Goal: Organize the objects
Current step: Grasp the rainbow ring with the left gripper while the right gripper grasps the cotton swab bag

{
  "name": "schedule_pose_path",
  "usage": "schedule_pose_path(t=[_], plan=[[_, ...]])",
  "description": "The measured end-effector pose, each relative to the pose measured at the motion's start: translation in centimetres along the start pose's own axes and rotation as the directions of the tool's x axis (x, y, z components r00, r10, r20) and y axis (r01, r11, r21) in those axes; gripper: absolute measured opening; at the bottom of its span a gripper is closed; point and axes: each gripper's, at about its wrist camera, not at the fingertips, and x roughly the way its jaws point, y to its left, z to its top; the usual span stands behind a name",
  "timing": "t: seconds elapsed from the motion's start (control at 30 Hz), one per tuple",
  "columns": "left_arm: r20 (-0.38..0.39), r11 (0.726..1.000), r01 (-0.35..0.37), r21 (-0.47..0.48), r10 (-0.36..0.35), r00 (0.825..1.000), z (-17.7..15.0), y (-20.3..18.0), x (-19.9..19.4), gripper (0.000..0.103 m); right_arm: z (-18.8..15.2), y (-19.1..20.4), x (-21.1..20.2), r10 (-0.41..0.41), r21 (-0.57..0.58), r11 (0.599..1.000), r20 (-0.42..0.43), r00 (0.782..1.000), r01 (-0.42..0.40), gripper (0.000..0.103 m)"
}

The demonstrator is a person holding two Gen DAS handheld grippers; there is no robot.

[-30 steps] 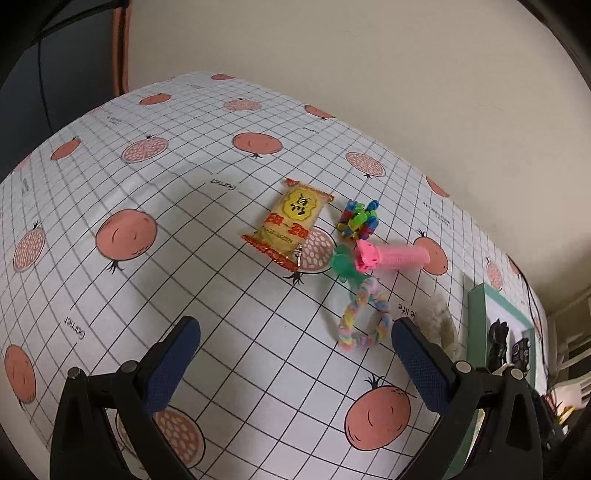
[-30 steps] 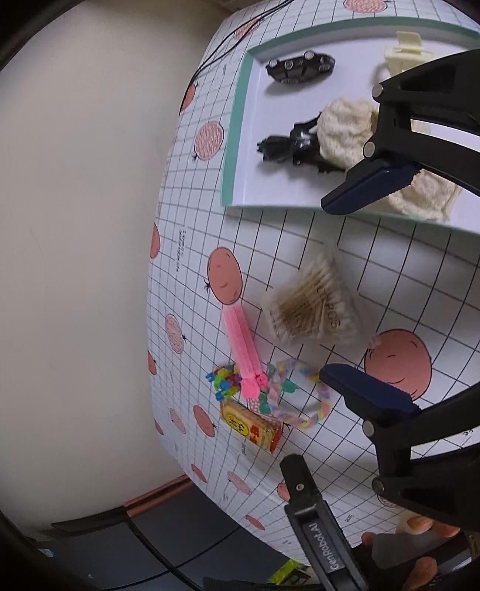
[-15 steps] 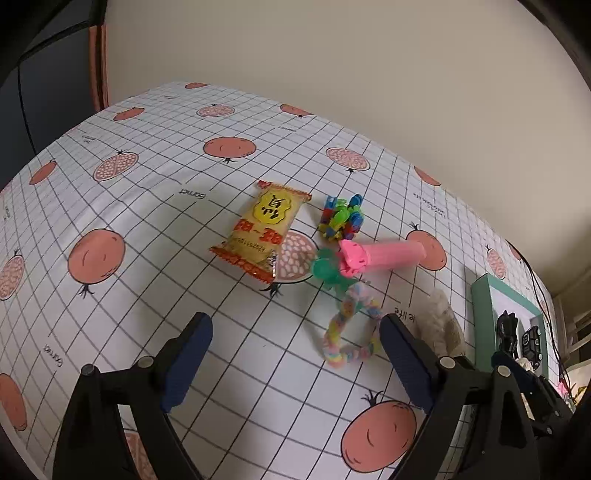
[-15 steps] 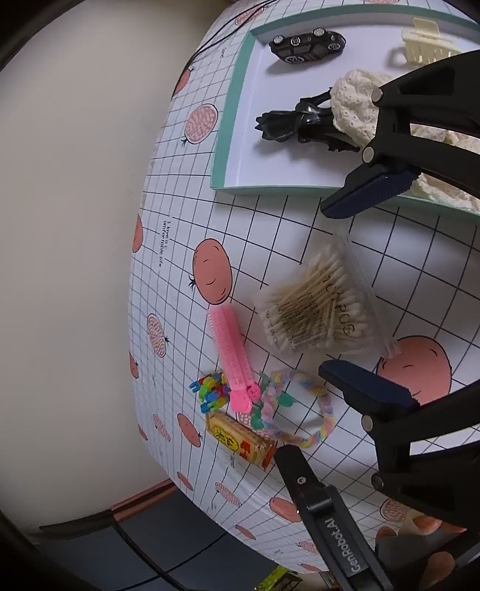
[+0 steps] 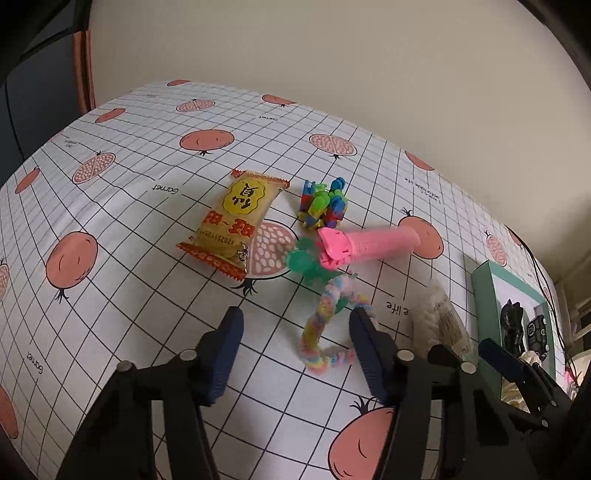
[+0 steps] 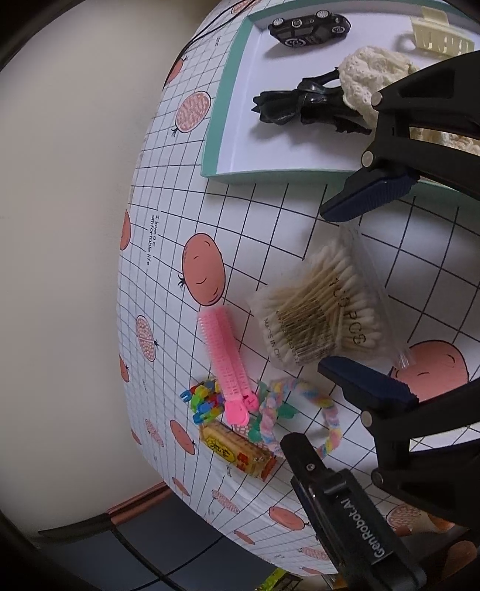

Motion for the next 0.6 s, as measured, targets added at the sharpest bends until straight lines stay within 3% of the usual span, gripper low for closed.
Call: schedule_pose_path(t=[0.2,0.6], plan=[[-0.017,1.000,-0.001,0.005,0.001,1.000,-0.24,-0.05,0.42,0.043,-0.31,0.15,0.65,-0.001,-0.003,1.000,-0.019,1.000,0.001,0.078],[-0.033,1.000,0.015,0.001,-0.015,0.999,-0.43,-0.09,0.53,0.012,-0.45,-0.06,0.54,0.014,0.011,1.000,-0.028,1.000,-0.014,0.067]])
